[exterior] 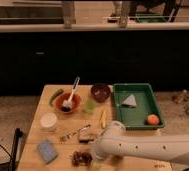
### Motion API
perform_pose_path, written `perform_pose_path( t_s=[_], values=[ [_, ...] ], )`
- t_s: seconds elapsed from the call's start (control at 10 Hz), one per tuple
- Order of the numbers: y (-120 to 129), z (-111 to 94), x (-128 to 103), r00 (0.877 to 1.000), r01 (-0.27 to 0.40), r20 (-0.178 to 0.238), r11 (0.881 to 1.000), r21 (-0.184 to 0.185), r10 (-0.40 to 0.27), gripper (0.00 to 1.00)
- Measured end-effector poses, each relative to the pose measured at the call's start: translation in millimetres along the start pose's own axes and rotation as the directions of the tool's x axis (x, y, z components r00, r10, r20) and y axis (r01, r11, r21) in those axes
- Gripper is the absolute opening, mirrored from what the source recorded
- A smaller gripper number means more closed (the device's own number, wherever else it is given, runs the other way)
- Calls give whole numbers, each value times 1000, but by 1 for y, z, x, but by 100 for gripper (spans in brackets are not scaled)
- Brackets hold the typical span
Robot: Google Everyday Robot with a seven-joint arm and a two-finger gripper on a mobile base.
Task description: Place grapes in purple bowl
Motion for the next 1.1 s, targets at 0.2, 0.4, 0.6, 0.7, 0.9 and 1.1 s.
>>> perform_pose_path(
  t_s=[0.2, 0.4, 0.6, 0.7, 0.9, 1.1],
  values=[
    [1, 2, -2, 1000, 5, -5, 1000, -5, -5, 80],
    [1, 2, -6, 1000, 16, -13, 1000, -8, -16, 80],
    [1, 3, -10, 1000, 24, -18, 1000, -13, -24, 80],
    [1, 3, -11, 999, 27, -19, 1000, -14, -27, 80],
    [1, 3, -12, 999, 31, -26, 999, -15, -31, 69],
    [1, 4, -13, 999, 34, -29, 999, -15, -34, 49]
  ],
)
